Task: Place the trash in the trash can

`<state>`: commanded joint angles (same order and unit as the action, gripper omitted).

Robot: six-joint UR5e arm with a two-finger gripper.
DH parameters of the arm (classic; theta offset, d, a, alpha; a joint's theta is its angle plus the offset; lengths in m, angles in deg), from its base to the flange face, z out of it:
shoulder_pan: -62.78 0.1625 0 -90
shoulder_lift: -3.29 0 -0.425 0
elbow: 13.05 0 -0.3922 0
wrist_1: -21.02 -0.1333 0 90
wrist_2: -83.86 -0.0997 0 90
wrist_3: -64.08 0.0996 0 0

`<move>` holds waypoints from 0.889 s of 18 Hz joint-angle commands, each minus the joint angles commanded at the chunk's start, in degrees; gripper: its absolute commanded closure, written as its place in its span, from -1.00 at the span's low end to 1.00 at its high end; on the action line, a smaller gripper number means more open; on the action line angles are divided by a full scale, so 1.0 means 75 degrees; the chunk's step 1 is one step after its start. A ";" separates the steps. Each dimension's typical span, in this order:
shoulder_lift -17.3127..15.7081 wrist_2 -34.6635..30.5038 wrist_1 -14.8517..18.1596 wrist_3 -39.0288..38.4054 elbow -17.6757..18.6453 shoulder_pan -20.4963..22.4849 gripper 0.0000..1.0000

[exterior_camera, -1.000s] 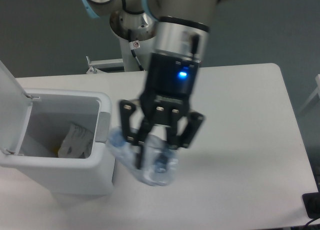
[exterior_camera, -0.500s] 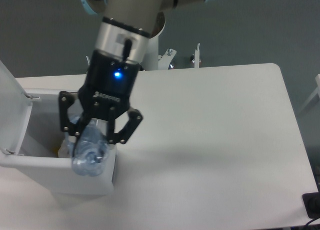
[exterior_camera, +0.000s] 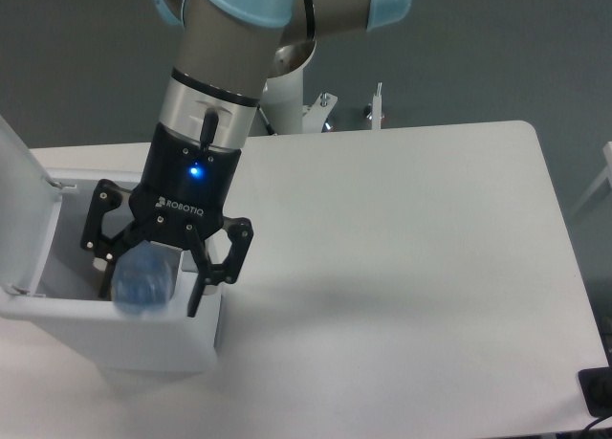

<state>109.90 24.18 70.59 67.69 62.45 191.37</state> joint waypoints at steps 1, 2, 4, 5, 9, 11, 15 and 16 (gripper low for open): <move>0.0012 -0.0023 0.0000 0.0000 -0.0035 0.0000 -0.97; 0.0047 -0.0047 0.0000 0.0000 -0.0070 0.0000 -0.97; 0.0164 -0.0082 -0.0023 0.0012 -0.0164 0.0012 -0.98; 0.0269 -0.0198 -0.0186 0.0081 -0.0141 0.0058 -0.98; 0.0503 -0.0644 -0.0281 0.0562 -0.0129 0.0327 -1.00; 0.0609 -0.0773 -0.0281 0.0668 -0.0094 0.0514 -1.00; 0.0703 -0.0844 -0.0281 0.1053 0.0046 0.1205 -1.00; 0.0703 -0.0844 -0.0281 0.1205 0.0058 0.1335 -1.00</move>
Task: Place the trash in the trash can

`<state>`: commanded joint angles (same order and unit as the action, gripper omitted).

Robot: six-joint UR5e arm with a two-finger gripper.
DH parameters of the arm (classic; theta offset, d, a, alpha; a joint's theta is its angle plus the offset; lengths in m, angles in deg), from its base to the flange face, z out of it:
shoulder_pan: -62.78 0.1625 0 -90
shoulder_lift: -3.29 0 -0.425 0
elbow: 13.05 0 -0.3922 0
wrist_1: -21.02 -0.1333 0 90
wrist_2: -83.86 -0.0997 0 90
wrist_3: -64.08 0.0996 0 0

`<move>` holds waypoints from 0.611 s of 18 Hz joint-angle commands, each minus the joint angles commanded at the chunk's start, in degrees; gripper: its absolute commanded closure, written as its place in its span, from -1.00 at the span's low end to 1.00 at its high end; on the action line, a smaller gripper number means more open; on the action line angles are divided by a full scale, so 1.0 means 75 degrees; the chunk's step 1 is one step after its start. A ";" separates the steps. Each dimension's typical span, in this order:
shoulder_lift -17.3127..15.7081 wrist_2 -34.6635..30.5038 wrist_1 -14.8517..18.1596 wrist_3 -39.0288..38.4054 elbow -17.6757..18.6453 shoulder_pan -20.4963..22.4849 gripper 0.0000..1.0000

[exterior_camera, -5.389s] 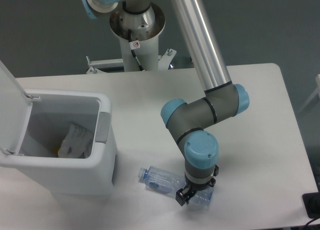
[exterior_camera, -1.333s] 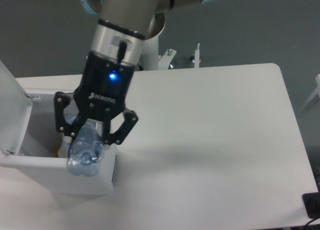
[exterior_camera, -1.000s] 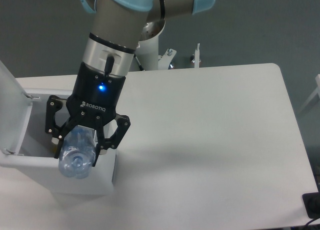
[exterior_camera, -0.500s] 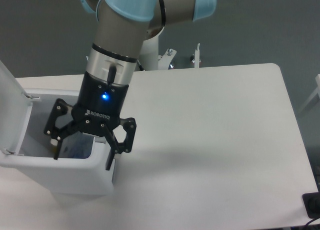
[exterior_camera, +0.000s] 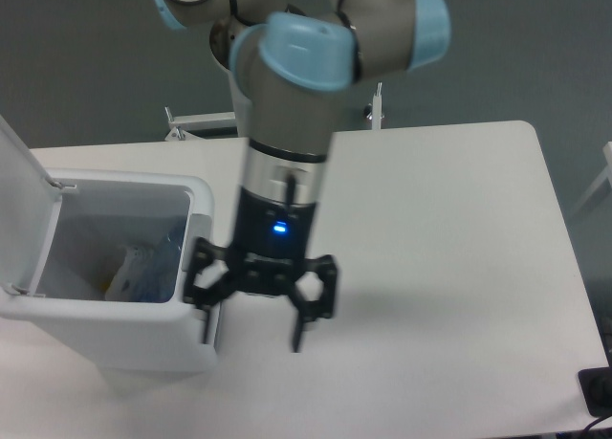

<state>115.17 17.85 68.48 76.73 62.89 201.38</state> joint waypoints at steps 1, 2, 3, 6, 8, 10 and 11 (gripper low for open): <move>0.0023 0.0012 0.0000 0.0106 0.0058 0.0164 -1.00; 0.0035 0.0012 0.0012 0.0281 0.0140 0.0328 -1.00; 0.0024 0.0012 0.0000 0.0666 0.0350 0.0550 -1.00; -0.0035 0.0000 0.0023 0.1347 0.0772 0.0938 -1.00; -0.0082 0.0000 0.0023 0.1676 0.1077 0.1160 -1.00; -0.0164 -0.0023 0.0058 0.2051 0.1300 0.1395 -1.00; -0.0164 -0.0023 0.0082 0.2308 0.1394 0.1500 -1.00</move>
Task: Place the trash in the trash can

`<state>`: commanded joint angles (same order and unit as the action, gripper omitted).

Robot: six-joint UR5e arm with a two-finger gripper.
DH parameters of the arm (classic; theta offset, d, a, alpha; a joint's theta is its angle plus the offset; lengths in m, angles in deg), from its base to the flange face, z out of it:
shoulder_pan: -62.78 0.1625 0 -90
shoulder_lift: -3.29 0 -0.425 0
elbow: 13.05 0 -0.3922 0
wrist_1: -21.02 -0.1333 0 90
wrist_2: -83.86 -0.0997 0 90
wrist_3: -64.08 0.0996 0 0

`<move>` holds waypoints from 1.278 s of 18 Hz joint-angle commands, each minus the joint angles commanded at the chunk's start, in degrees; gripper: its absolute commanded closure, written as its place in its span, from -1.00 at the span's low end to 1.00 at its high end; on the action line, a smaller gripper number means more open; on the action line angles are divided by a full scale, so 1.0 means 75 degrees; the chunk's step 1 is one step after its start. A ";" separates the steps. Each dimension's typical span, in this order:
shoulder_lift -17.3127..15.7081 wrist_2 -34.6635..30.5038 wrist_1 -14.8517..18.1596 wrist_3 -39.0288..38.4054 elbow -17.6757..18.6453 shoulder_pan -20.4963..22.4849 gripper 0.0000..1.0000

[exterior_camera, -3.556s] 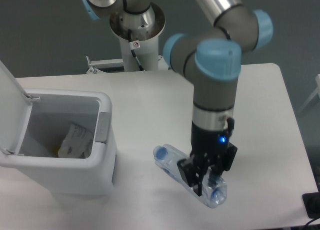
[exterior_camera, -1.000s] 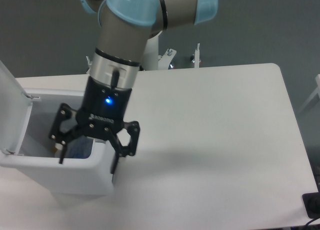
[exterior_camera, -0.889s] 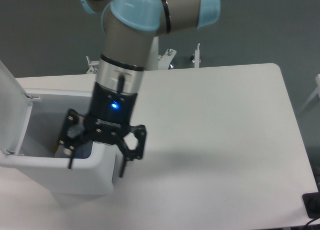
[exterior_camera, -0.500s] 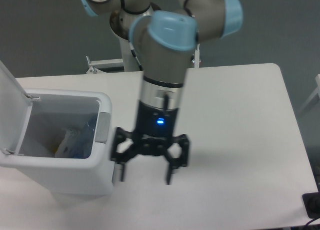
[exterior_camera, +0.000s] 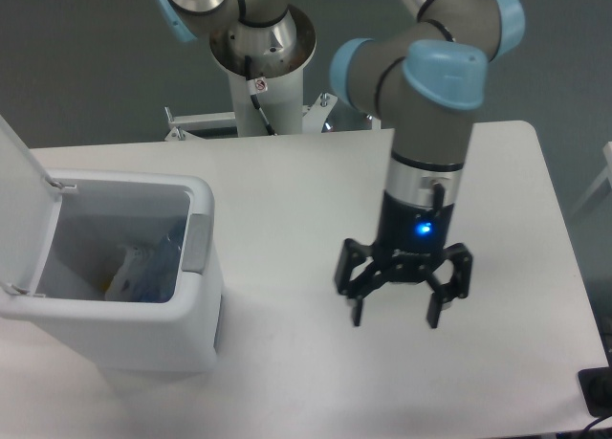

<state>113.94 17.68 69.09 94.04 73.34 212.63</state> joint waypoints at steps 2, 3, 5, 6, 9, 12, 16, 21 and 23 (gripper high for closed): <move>-0.0058 -0.0012 0.0035 0.0620 0.0176 0.0269 -1.00; -0.0117 -0.0081 0.0117 0.0890 0.0212 0.0398 -1.00; -0.0117 -0.0467 0.0409 0.1488 0.0212 0.0598 -1.00; -0.0082 -0.0620 0.0492 0.1897 0.0223 0.0703 -1.00; 0.0070 -0.0866 0.0644 0.3151 0.0224 0.0996 -1.00; 0.0152 -0.1404 0.1182 0.4696 0.0235 0.1196 -1.00; 0.0023 -0.2200 0.1465 0.6549 0.0644 0.1407 -1.00; 0.0000 -0.3257 0.1430 0.7163 0.0833 0.1314 -1.00; 0.0000 -0.3258 0.1430 0.7163 0.0856 0.1279 -1.00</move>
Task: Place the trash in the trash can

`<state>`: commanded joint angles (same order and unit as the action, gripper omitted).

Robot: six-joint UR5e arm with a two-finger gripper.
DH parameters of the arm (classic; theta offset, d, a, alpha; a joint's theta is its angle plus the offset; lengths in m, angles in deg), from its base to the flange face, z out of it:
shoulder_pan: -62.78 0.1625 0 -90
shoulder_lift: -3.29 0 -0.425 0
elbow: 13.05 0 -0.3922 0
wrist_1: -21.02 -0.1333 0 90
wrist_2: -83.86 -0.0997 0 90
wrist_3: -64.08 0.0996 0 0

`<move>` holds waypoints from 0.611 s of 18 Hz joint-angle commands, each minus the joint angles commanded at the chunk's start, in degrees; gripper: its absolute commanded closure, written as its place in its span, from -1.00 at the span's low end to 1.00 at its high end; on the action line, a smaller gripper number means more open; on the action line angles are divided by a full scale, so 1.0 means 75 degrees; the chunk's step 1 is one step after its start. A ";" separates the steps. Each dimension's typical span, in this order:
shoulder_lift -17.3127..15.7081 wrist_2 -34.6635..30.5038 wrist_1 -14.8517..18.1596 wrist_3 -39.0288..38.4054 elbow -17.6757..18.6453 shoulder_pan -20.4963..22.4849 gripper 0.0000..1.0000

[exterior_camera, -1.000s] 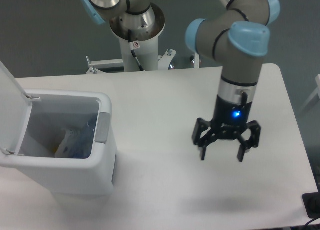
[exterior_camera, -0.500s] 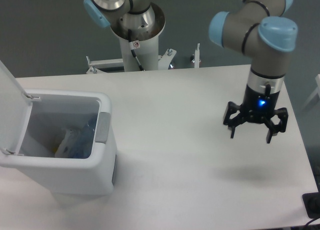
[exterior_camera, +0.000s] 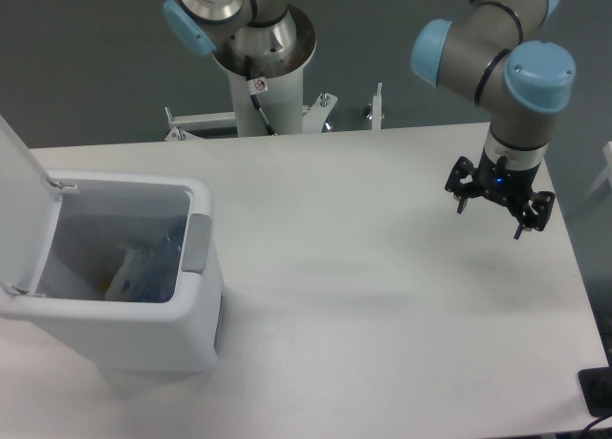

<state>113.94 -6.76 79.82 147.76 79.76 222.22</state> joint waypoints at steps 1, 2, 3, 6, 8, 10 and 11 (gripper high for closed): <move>-0.0011 0.0000 -0.0012 0.0000 0.0000 -0.0058 -1.00; -0.0012 0.0000 -0.0012 0.0000 -0.0011 -0.0082 -1.00; -0.0012 0.0000 -0.0035 0.0000 -0.0011 -0.0082 -1.00; -0.0023 0.0000 -0.0059 0.0000 -0.0012 -0.0082 -1.00; -0.0023 0.0012 -0.0059 0.0000 0.0000 -0.0082 -1.00; -0.0023 0.0012 -0.0070 0.0000 0.0058 -0.0082 -1.00; -0.0023 0.0012 -0.0082 -0.0012 0.0070 -0.0082 -1.00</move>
<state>113.77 -6.67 79.20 147.67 80.29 221.60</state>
